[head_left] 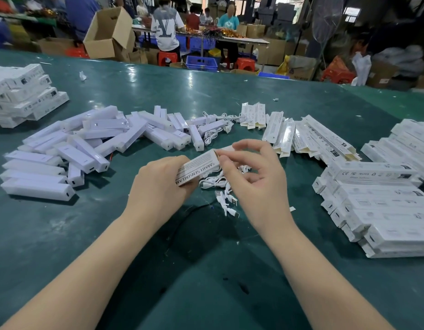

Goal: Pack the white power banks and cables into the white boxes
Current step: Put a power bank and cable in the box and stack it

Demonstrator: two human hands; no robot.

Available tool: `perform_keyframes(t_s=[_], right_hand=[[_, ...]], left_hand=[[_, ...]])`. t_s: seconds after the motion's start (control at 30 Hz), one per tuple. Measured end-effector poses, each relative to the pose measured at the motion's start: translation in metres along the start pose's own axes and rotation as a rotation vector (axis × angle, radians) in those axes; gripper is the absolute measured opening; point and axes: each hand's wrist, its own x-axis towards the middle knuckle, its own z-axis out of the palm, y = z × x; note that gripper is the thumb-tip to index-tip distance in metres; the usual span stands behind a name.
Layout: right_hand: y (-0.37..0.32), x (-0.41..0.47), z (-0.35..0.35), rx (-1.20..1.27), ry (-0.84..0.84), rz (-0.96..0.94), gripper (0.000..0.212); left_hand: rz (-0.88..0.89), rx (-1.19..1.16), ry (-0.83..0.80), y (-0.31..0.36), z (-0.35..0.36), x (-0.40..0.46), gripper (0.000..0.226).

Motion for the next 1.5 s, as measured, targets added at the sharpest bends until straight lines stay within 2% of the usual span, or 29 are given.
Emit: perform_keyframes(t_s=[0.2,0.3,0.43,0.5,0.6,0.7,0.87,1.0,1.23,1.5], right_hand=[[-0.001,-0.010,0.010,0.028,-0.176,-0.014,0.033],[0.001,-0.011,0.012,-0.110,-0.155,-0.141,0.036],[0.001,-0.014,0.017,-0.081,-0.192,-0.257,0.039],[0.001,-0.014,0.017,-0.016,-0.168,-0.222,0.041],[0.001,-0.010,0.014,0.207,-0.026,-0.073,0.031],[0.002,-0.004,0.008,0.357,0.068,0.070,0.022],[0.008,0.001,0.009,0.588,-0.001,0.243,0.022],[0.010,-0.001,0.011,0.531,-0.059,0.242,0.020],[0.010,-0.003,0.014,0.514,-0.017,0.231,0.020],[0.007,-0.004,0.012,0.455,-0.035,0.158,0.024]], left_hand=[[-0.058,-0.026,0.048,-0.004,-0.002,0.002,0.022],[-0.037,-0.005,0.046,-0.005,-0.002,0.002,0.017],[0.001,0.074,0.054,-0.004,-0.001,0.003,0.016],[0.003,0.087,0.060,-0.004,-0.001,0.003,0.022],[0.049,0.095,0.058,-0.002,-0.002,0.000,0.026],[0.080,0.089,0.065,0.002,0.000,0.000,0.013],[0.111,0.098,0.084,0.002,-0.001,0.000,0.009],[0.104,0.089,0.066,0.001,0.000,-0.001,0.010],[0.073,0.085,0.068,0.002,0.003,-0.001,0.007],[0.056,0.058,0.041,0.003,0.004,-0.002,0.029]])
